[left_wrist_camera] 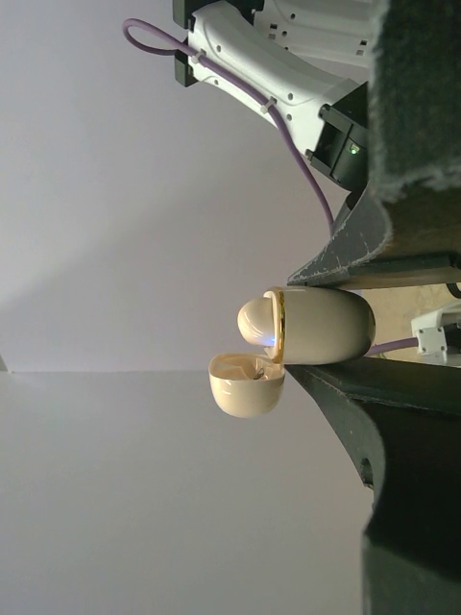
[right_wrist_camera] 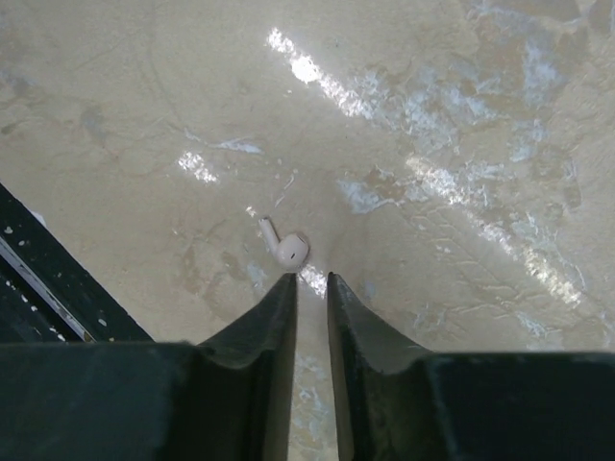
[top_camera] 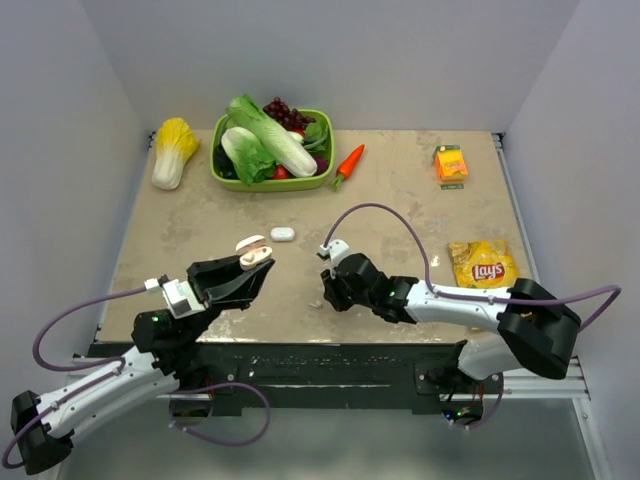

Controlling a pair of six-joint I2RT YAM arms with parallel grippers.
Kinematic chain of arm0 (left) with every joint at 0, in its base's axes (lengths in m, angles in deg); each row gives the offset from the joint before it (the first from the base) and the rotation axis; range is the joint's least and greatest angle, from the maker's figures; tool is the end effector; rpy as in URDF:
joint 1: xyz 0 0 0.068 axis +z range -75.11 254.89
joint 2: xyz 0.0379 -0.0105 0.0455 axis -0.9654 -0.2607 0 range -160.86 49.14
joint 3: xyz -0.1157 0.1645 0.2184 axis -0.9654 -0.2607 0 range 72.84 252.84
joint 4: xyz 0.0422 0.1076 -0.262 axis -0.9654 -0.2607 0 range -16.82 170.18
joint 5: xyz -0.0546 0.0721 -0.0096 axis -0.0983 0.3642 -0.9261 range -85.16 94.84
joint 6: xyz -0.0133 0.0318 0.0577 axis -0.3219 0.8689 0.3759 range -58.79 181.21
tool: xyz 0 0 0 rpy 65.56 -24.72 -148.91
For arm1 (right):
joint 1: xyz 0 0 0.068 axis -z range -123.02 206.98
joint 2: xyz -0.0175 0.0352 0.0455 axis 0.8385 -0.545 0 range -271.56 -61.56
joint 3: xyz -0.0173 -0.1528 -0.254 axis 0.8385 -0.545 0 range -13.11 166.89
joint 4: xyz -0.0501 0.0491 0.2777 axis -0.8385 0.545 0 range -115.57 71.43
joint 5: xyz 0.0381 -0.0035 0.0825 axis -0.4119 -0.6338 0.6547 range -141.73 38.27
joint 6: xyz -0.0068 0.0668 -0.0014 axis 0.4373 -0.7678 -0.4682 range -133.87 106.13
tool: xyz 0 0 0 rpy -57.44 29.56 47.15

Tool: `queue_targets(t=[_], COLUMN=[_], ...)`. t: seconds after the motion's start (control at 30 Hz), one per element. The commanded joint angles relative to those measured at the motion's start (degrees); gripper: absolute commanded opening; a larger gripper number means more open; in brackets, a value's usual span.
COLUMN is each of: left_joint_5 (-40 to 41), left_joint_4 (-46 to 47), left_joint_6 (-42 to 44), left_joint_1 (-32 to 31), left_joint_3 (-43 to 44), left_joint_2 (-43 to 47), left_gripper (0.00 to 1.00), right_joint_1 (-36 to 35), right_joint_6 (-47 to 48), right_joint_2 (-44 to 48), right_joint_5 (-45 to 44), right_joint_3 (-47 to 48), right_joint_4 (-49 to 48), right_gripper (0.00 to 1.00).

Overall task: Insert the wireless bluetooth earbuds into the charging case
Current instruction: Pick up the earbud from the center of the board.

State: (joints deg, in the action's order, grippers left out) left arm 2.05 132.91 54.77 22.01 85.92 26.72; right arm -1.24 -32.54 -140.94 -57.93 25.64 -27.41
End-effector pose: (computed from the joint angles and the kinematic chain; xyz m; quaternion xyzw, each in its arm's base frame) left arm 0.0723 -0.1000 0.3263 0.1765 0.3547 -0.4627 0.7931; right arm 0.1688 0.2615 0.1865 -0.2827 0.8553 0.2302 0.3683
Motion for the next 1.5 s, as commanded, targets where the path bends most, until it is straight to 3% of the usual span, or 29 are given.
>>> queue_targets(t=[0.0,0.13,0.4,1.47], left_joint_5=[-0.46,-1.17,-0.64,-0.03], left_joint_4=[0.79,1.58,2.47,0.71], left_joint_6=[-0.94,-1.82,-2.61,-2.62], left_joint_1=[0.06,0.06,-0.03,0.06], left_joint_3=[-0.34,-0.69,-1.83,-2.36], left_joint_2=[-0.87,-1.93,-2.02,-0.26], left_gripper=[0.00,0.00,0.00,0.00], right_joint_1=[-1.28,-2.51,-2.87,0.03], right_joint_6=[-3.03,-4.96,-5.41,-2.51], right_joint_2=[0.02,-1.83,-5.35,-17.22], right_joint_5=[0.57,1.27,-0.22,-4.08], right_joint_3=[-2.61,-4.98,-4.73,5.46], right_joint_4=[-5.18,-7.37,-8.44,-6.95], right_gripper=[0.15,0.05,0.04,0.15])
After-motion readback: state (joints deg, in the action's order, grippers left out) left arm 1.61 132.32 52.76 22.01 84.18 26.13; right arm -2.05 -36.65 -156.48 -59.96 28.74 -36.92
